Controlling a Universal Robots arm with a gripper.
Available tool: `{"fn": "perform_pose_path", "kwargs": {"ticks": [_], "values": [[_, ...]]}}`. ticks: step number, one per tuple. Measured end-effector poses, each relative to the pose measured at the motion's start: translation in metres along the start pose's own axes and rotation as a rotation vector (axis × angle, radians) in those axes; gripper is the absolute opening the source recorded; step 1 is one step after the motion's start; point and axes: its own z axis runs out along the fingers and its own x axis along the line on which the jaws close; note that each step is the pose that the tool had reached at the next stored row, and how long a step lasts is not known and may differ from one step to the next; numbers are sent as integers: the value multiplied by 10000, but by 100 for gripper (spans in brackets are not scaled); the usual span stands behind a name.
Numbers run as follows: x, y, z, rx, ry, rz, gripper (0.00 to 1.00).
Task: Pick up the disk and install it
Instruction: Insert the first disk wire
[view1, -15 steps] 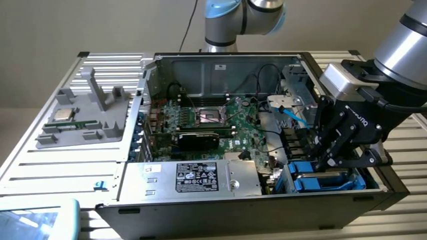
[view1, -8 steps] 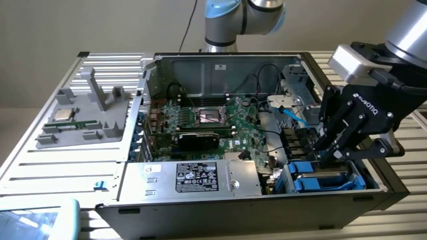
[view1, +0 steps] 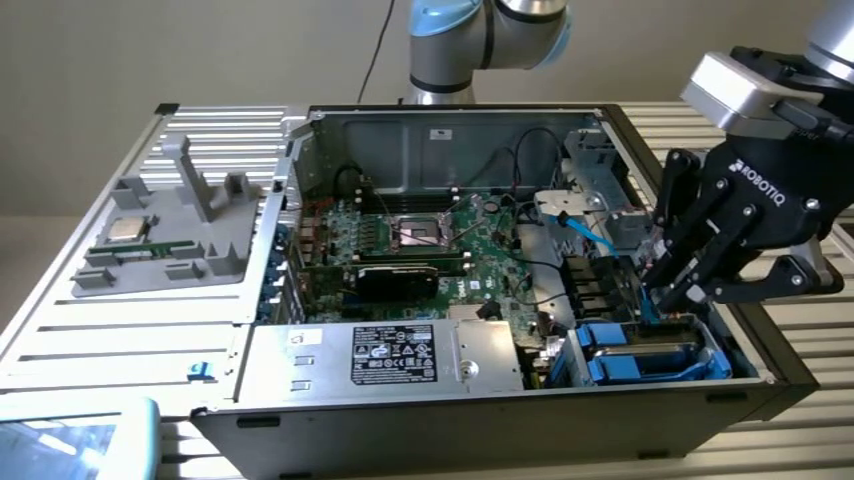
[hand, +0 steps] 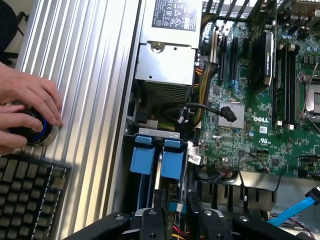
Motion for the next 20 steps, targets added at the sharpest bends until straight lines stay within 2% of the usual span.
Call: {"fn": "perform_pose_path", "kwargs": {"ticks": [3,7,10,11,20], "values": [[-1,-7,-45,53,32,8,31],[-47,-7,-94,212,127,27,31],[-102,-6,-135,327,221,47,31],[-117,-6,-142,360,231,49,31],[-130,-7,-144,372,234,45,31]]}}
